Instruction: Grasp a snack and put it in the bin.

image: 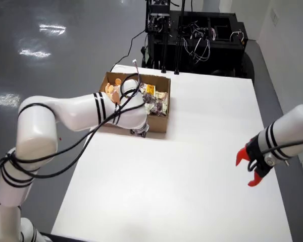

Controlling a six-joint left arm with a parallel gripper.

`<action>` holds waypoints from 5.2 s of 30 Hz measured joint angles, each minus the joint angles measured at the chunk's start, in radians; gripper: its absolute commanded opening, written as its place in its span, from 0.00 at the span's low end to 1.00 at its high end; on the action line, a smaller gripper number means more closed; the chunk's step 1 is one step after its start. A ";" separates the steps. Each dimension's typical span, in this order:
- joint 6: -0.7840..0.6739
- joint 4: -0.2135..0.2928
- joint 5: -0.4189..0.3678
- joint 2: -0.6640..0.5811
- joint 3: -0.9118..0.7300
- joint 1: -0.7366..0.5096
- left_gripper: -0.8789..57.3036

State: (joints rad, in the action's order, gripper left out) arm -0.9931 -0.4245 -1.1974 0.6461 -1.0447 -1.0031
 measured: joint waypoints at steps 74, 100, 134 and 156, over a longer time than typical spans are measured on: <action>-0.217 0.040 0.146 -0.142 -0.273 -0.147 0.01; -0.217 0.059 0.130 -0.182 -0.273 -0.146 0.02; -0.217 0.059 0.127 -0.181 -0.273 -0.118 0.02; -0.217 0.059 0.127 -0.181 -0.273 -0.130 0.02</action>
State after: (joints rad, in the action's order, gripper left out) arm -1.2103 -0.3651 -1.0707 0.4648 -1.3176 -1.1327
